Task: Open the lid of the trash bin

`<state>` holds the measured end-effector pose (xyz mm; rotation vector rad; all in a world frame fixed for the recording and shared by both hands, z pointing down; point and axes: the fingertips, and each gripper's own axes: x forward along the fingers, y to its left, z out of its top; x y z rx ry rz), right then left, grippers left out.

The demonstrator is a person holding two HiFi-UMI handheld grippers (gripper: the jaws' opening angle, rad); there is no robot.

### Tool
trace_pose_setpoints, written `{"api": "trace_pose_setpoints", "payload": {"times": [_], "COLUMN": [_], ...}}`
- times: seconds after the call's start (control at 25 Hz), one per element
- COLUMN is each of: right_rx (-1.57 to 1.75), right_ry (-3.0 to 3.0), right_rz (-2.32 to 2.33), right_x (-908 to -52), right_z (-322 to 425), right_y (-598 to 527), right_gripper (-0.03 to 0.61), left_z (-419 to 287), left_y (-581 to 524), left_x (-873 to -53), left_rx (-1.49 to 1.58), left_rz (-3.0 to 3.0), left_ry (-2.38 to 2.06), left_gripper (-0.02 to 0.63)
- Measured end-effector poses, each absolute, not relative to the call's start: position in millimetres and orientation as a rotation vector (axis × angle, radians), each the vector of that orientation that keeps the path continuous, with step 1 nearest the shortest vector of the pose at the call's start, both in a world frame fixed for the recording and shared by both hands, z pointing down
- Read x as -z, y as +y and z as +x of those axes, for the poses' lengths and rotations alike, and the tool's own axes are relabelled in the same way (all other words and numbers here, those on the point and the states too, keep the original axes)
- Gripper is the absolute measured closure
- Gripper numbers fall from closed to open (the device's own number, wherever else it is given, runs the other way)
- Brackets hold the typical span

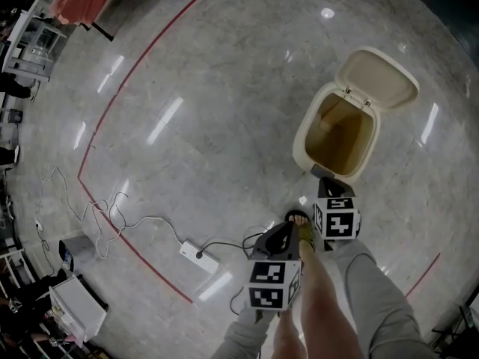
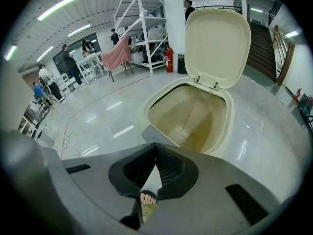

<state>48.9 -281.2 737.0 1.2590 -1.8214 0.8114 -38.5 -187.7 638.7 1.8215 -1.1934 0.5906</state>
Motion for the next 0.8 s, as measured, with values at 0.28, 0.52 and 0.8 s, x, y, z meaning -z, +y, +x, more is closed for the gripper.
{"api": "trace_pose_setpoints", "payload": {"times": [0.28,0.52,0.8], "right_rx": [-0.807,-0.817,-0.831], "right_ry": [-1.817,-1.858,-1.917], "right_rz": [1.251,1.268,1.291], "right_x": [-727,-702,-664], "right_z": [53,53,50], "right_y": [-273,-262,-241], "right_gripper": [0.583,0.583,0.583], "left_z": [-42,-40,-36], "left_y": [-184,-179,-174], "left_x": [-636,-634,-629], "left_rx": [-0.589,-0.583,-0.575], "left_rz": [1.816,1.811,1.811], "left_ry": [-1.2,-1.195,-1.185], "left_gripper": [0.609,0.609,0.609]}}
